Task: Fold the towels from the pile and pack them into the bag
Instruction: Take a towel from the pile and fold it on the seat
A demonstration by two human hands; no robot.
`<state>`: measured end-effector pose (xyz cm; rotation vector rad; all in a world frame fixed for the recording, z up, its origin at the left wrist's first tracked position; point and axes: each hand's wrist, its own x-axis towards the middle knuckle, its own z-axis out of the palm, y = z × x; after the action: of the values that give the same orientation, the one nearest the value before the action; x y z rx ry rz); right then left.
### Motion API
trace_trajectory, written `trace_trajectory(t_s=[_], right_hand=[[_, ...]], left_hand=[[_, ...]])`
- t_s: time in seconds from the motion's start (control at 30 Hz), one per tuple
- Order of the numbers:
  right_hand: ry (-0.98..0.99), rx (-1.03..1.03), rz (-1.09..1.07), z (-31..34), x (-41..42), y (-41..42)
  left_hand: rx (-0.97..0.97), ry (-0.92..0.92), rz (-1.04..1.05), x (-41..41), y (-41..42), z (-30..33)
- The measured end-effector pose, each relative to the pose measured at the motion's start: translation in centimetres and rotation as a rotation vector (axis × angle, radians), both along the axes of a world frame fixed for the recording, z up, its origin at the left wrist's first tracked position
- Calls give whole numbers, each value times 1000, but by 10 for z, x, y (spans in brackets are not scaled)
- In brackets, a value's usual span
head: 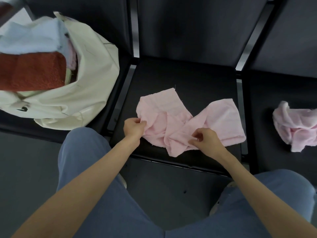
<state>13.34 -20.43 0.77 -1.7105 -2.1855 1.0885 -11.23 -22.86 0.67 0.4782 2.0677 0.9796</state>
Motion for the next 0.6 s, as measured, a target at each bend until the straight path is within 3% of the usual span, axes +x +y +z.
trace_trajectory(t_s=[0.17,0.27,0.4,0.5,0.6], right_hand=[[100,379,110,30,-9,5],[193,461,221,47,-23,14],[350,316,198,63,-48,28],[477,81,39,65,-61,37],[538,-14,-2,63,-64,39]], left_hand=[[299,275,-303,-2,1,14],[415,315,-476,-1,5,27],[494,321,-584,1,8,39],[519,271,-579,1,8,42],[515,239,-547,0,9,41]])
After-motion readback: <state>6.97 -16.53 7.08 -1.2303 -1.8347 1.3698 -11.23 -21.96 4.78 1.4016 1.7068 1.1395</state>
